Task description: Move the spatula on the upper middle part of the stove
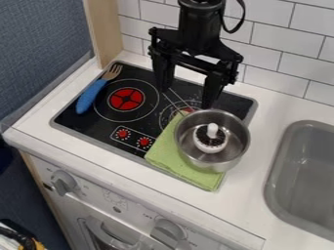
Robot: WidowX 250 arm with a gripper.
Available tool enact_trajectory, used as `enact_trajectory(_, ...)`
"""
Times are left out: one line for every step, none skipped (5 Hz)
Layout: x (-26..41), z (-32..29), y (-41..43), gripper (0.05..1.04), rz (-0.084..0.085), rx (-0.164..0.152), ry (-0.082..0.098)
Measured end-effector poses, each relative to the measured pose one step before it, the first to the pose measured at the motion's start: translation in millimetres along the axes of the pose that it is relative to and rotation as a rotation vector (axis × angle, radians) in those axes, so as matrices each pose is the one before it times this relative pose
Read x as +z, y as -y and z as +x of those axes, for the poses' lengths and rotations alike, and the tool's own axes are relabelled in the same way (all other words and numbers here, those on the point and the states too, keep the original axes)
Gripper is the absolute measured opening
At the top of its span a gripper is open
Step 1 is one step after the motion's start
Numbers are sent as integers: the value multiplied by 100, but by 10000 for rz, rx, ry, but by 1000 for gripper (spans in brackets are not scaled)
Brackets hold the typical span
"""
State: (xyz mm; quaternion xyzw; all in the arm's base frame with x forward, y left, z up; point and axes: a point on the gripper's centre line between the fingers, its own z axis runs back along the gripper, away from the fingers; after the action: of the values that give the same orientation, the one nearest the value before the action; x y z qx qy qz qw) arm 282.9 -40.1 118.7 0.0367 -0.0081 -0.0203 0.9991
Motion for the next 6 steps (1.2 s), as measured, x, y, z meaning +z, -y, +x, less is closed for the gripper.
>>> enact_trajectory(-819, -79, 32, 1000, -2, -6, -297)
enact_trajectory(-1324, 209, -3769, 1000, -86, 872, -367)
enact_trajectory(-471, 421, -3104, 1000, -103, 453, 125)
enact_trajectory(-404, 677, -5308, 1000, 224, 434, 663)
enact_trajectory(-2959, 791, -3016, 1000, -129, -614, -194)
enact_trajectory(-721, 424, -3229, 1000, 279, 193, 322)
